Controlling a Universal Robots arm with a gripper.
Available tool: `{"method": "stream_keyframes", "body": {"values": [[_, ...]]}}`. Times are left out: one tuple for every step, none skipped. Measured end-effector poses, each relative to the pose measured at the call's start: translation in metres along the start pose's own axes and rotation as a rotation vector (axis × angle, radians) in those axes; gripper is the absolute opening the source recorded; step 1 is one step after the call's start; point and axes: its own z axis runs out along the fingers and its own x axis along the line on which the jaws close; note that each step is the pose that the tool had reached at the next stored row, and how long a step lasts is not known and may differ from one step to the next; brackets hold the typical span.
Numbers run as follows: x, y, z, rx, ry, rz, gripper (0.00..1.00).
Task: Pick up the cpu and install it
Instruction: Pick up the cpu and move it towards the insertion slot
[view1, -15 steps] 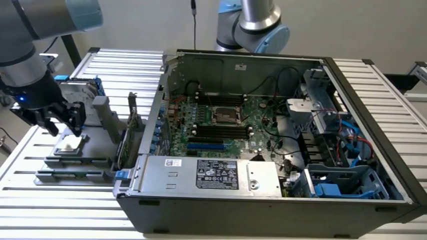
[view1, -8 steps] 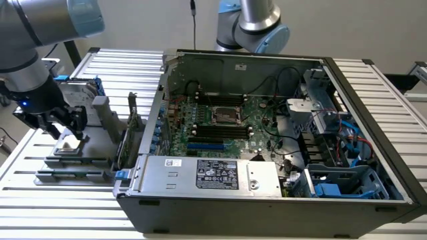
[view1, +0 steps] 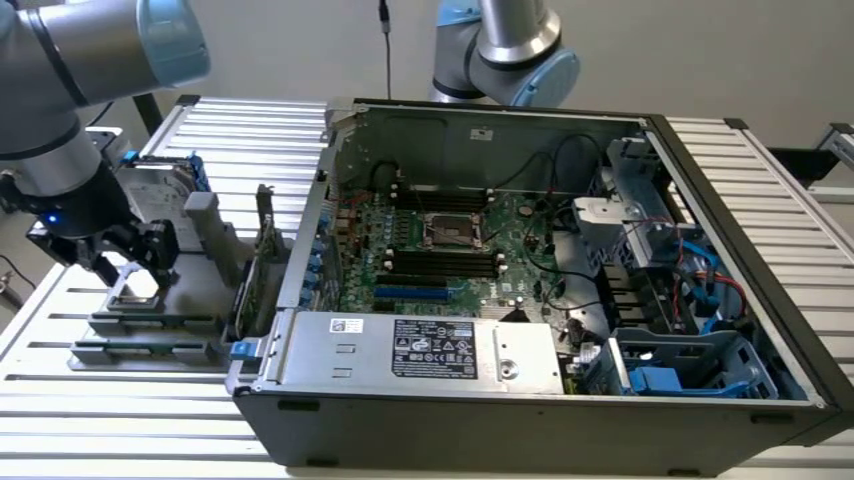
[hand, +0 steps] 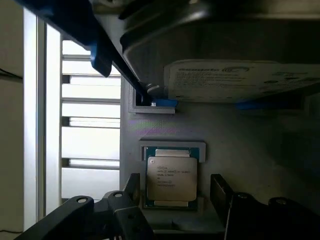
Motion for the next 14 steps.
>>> {"method": "stream_keyframes", "body": {"values": [[0.0000, 0.0000, 0.0006, -0.0003, -0.0001, 0.000, 0.67], [0.0000, 0.0000, 0.0012, -0.0005, 0.0001, 0.000, 0.67], [0.0000, -0.0001, 0.0017, -0.0010, 0.0001, 0.000, 0.67], [0.0000, -0.0001, 0.0021, -0.0016, 0.0001, 0.000, 0.67], [0.0000, -0.0001, 0.0022, -0.0027, 0.0002, 0.000, 0.67], [0.0000, -0.0001, 0.0025, -0.0043, 0.0001, 0.000, 0.67], [0.0000, -0.0001, 0.0028, -0.0063, -0.0001, 0.000, 0.67], [0.0001, -0.0001, 0.0032, -0.0082, -0.0002, 0.000, 0.67], [0.0004, -0.0001, 0.0036, -0.0099, 0.0000, 0.000, 0.67], [0.0005, -0.0001, 0.0043, -0.0112, 0.0000, 0.000, 0.67], [0.0005, -0.0001, 0.0050, -0.0118, 0.0005, 0.000, 0.67], [0.0005, -0.0002, 0.0058, -0.0120, 0.0015, 0.000, 0.67], [0.0005, -0.0002, 0.0064, -0.0120, 0.0027, 0.000, 0.67], [0.0005, -0.0002, 0.0068, -0.0120, 0.0040, 0.000, 0.67]]}}
